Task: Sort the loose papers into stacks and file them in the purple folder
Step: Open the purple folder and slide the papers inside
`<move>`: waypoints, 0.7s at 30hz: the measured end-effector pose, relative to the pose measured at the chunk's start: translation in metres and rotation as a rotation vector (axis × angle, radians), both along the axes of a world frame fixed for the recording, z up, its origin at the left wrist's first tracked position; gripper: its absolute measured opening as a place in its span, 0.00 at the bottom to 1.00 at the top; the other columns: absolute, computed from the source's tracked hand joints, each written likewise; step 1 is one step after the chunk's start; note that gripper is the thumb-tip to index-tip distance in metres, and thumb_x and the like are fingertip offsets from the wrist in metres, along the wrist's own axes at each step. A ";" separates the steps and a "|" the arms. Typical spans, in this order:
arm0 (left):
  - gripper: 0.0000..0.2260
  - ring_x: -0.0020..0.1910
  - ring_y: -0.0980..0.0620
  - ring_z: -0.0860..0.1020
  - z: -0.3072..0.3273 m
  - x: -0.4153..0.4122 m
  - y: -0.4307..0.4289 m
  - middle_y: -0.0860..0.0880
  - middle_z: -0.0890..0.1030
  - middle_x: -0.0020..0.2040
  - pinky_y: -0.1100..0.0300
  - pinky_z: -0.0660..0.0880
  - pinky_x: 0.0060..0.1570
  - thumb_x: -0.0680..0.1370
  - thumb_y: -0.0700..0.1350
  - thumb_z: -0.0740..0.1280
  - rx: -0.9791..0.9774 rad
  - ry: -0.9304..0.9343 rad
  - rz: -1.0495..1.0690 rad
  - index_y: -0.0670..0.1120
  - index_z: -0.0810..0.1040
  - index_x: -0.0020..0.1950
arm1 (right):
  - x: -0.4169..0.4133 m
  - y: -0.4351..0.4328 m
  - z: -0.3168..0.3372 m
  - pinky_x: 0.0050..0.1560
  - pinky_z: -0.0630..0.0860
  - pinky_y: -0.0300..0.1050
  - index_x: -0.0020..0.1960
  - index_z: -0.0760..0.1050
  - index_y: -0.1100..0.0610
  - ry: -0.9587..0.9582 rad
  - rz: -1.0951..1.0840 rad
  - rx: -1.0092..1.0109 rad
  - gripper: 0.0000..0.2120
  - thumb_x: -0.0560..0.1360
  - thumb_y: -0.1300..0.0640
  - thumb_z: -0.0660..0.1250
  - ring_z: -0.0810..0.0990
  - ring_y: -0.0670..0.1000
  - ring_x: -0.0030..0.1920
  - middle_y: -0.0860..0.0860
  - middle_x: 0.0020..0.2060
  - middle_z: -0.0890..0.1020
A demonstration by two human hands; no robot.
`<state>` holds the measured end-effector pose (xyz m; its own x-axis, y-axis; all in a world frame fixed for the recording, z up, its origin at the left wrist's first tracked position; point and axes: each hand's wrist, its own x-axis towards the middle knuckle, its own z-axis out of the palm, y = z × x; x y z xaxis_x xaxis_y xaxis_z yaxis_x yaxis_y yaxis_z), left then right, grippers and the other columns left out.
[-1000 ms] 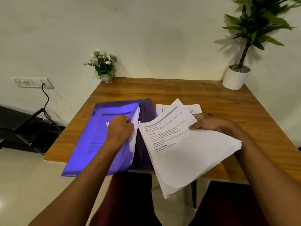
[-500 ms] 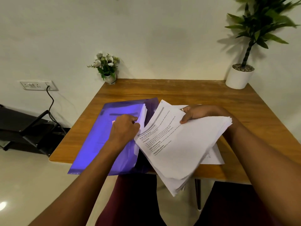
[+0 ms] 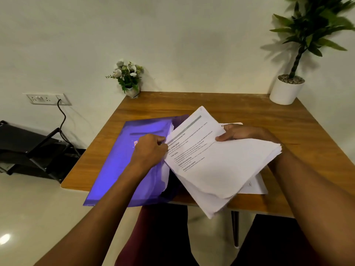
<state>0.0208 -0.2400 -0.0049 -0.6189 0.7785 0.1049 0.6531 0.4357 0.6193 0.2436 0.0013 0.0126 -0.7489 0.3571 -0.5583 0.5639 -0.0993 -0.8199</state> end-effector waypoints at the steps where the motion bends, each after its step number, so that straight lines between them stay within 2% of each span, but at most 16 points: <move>1: 0.16 0.36 0.41 0.74 0.000 0.001 0.000 0.42 0.77 0.32 0.52 0.75 0.38 0.66 0.51 0.62 0.005 -0.009 -0.008 0.42 0.82 0.40 | -0.004 -0.001 -0.002 0.70 0.72 0.64 0.72 0.72 0.53 -0.014 0.017 0.012 0.22 0.79 0.61 0.70 0.81 0.63 0.63 0.55 0.64 0.82; 3: 0.16 0.35 0.45 0.75 0.002 0.005 0.000 0.45 0.79 0.31 0.54 0.74 0.38 0.67 0.52 0.62 0.013 -0.034 -0.016 0.44 0.84 0.41 | -0.016 -0.005 -0.003 0.69 0.72 0.63 0.72 0.73 0.54 -0.027 0.036 0.056 0.22 0.79 0.59 0.70 0.81 0.62 0.63 0.55 0.64 0.82; 5: 0.13 0.39 0.48 0.79 0.004 0.007 0.000 0.48 0.84 0.37 0.55 0.77 0.43 0.69 0.50 0.65 0.022 -0.061 -0.020 0.46 0.86 0.43 | -0.031 -0.011 -0.003 0.68 0.74 0.61 0.70 0.74 0.55 -0.048 0.025 0.165 0.21 0.78 0.56 0.72 0.82 0.59 0.62 0.54 0.63 0.83; 7: 0.08 0.37 0.50 0.76 0.004 0.007 0.000 0.52 0.80 0.37 0.55 0.77 0.44 0.71 0.48 0.66 0.013 -0.069 -0.045 0.54 0.86 0.43 | -0.044 -0.013 -0.004 0.65 0.77 0.57 0.68 0.74 0.56 -0.083 -0.022 0.342 0.21 0.78 0.52 0.72 0.83 0.57 0.58 0.54 0.61 0.83; 8: 0.12 0.36 0.50 0.73 0.003 0.006 0.000 0.53 0.77 0.36 0.56 0.76 0.41 0.71 0.48 0.66 0.011 -0.077 -0.049 0.41 0.84 0.45 | -0.049 -0.013 -0.006 0.62 0.78 0.54 0.67 0.73 0.57 -0.095 -0.066 0.396 0.21 0.78 0.50 0.71 0.83 0.55 0.56 0.54 0.60 0.82; 9: 0.04 0.35 0.50 0.72 0.004 0.006 -0.001 0.54 0.76 0.36 0.55 0.75 0.40 0.71 0.48 0.65 0.000 -0.060 -0.076 0.51 0.75 0.36 | -0.051 -0.014 -0.009 0.59 0.79 0.52 0.67 0.72 0.57 -0.098 -0.112 0.425 0.21 0.79 0.49 0.71 0.82 0.54 0.55 0.53 0.58 0.82; 10: 0.10 0.33 0.50 0.72 0.005 0.006 -0.001 0.53 0.77 0.35 0.53 0.76 0.39 0.72 0.47 0.65 0.021 -0.072 -0.072 0.48 0.86 0.41 | -0.052 -0.015 -0.012 0.56 0.78 0.51 0.66 0.71 0.57 -0.100 -0.142 0.459 0.21 0.79 0.48 0.70 0.82 0.53 0.53 0.52 0.58 0.81; 12: 0.08 0.32 0.50 0.74 0.007 0.004 -0.003 0.52 0.80 0.36 0.51 0.78 0.40 0.75 0.42 0.67 0.018 -0.076 -0.082 0.44 0.87 0.45 | -0.049 -0.017 -0.017 0.52 0.76 0.50 0.65 0.69 0.55 -0.108 -0.166 0.525 0.20 0.80 0.46 0.68 0.80 0.52 0.52 0.51 0.58 0.79; 15: 0.14 0.31 0.53 0.76 0.020 0.001 -0.010 0.49 0.85 0.40 0.54 0.79 0.38 0.75 0.36 0.66 -0.024 -0.141 -0.205 0.51 0.88 0.50 | -0.043 -0.016 -0.020 0.51 0.76 0.48 0.69 0.70 0.56 -0.074 -0.197 0.568 0.22 0.80 0.46 0.67 0.80 0.53 0.53 0.52 0.62 0.79; 17: 0.23 0.30 0.57 0.75 0.032 -0.002 -0.017 0.55 0.86 0.39 0.58 0.79 0.36 0.74 0.32 0.65 -0.084 -0.253 -0.325 0.60 0.85 0.54 | -0.038 -0.018 -0.018 0.42 0.74 0.43 0.68 0.71 0.56 -0.071 -0.194 0.597 0.20 0.81 0.47 0.67 0.80 0.49 0.47 0.50 0.59 0.79; 18: 0.27 0.29 0.60 0.73 0.036 -0.004 -0.019 0.60 0.84 0.35 0.64 0.77 0.34 0.74 0.30 0.65 -0.128 -0.299 -0.367 0.63 0.81 0.57 | -0.036 -0.018 -0.018 0.38 0.72 0.42 0.68 0.70 0.56 -0.081 -0.202 0.609 0.19 0.82 0.48 0.66 0.79 0.47 0.45 0.49 0.57 0.78; 19: 0.29 0.28 0.61 0.71 0.039 -0.007 -0.021 0.61 0.80 0.31 0.69 0.72 0.32 0.74 0.28 0.65 -0.174 -0.345 -0.395 0.61 0.78 0.62 | -0.035 -0.018 -0.018 0.37 0.72 0.41 0.68 0.70 0.56 -0.092 -0.215 0.611 0.19 0.82 0.48 0.66 0.78 0.47 0.45 0.50 0.56 0.78; 21: 0.31 0.28 0.61 0.69 0.042 -0.010 -0.023 0.62 0.76 0.29 0.72 0.68 0.32 0.75 0.26 0.64 -0.227 -0.395 -0.431 0.54 0.73 0.71 | -0.033 -0.017 -0.019 0.40 0.74 0.44 0.69 0.69 0.57 -0.107 -0.235 0.605 0.21 0.81 0.47 0.66 0.79 0.51 0.49 0.51 0.59 0.78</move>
<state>0.0111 -0.2627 0.0368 -0.2027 0.9428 -0.2645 0.5399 0.3330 0.7731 0.2102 -0.0154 -0.0060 -0.5640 0.7787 -0.2749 0.6649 0.2308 -0.7104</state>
